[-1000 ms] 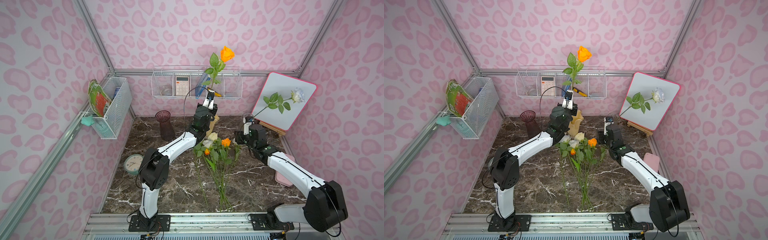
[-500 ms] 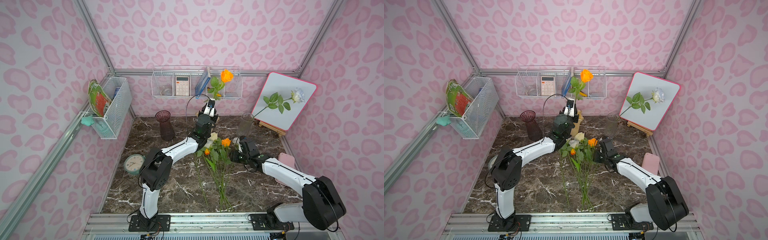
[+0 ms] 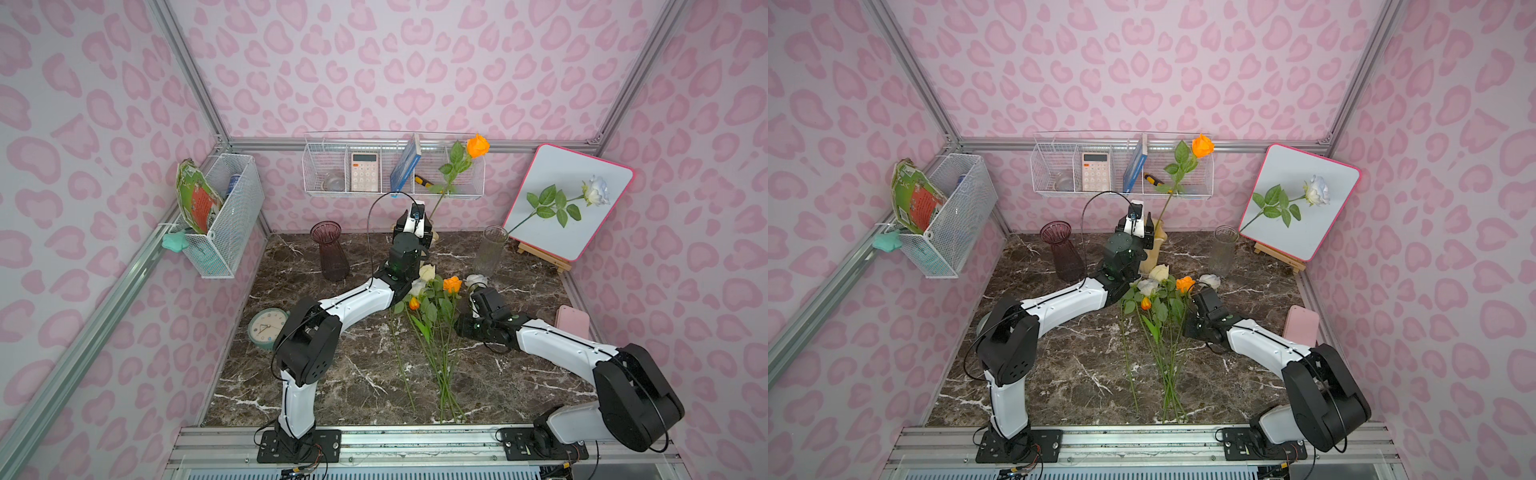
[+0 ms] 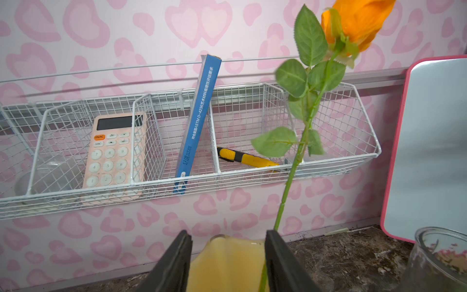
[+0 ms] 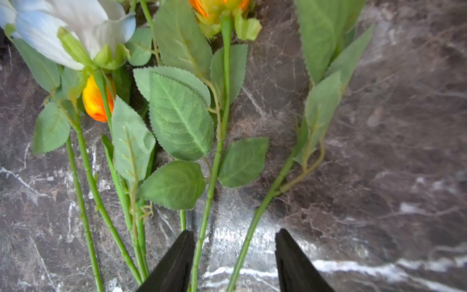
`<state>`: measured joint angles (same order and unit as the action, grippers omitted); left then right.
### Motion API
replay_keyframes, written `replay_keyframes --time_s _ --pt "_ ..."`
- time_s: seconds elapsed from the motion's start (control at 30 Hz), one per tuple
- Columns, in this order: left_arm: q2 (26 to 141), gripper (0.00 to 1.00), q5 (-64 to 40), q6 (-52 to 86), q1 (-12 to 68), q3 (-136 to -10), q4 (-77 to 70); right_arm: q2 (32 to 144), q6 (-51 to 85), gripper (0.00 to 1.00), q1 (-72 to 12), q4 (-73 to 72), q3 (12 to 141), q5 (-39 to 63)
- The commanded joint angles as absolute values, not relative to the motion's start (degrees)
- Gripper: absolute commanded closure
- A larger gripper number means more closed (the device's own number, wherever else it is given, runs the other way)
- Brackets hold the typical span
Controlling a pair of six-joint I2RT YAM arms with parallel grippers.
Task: Arrange the flowers in different vases according to their colors
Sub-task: Insert the flower into the vase, then pick up the flower at the center of the board.
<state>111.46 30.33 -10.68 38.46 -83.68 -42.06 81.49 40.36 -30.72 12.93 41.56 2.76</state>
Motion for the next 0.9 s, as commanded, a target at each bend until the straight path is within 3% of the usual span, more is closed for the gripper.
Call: replay_keyframes --time_s 0.0,0.2,0.33,0.87 --pt "110.21 0.46 30.76 -10.61 38.97 -83.67 -42.98 81.98 40.87 0.46 -30.77 15.72 41.74 1.69" --pt "106.93 0.44 30.59 -10.55 39.89 -80.68 -41.66 82.94 41.26 0.47 -30.60 17.72 41.34 -0.17" --pt "103.70 0.36 29.91 -10.20 40.39 -78.30 -40.57 84.88 41.52 0.47 -30.57 17.62 42.88 -0.70" --pt "90.65 0.34 28.38 -6.95 41.00 -69.57 -32.73 92.25 40.46 0.50 -30.39 20.89 47.97 -3.60"
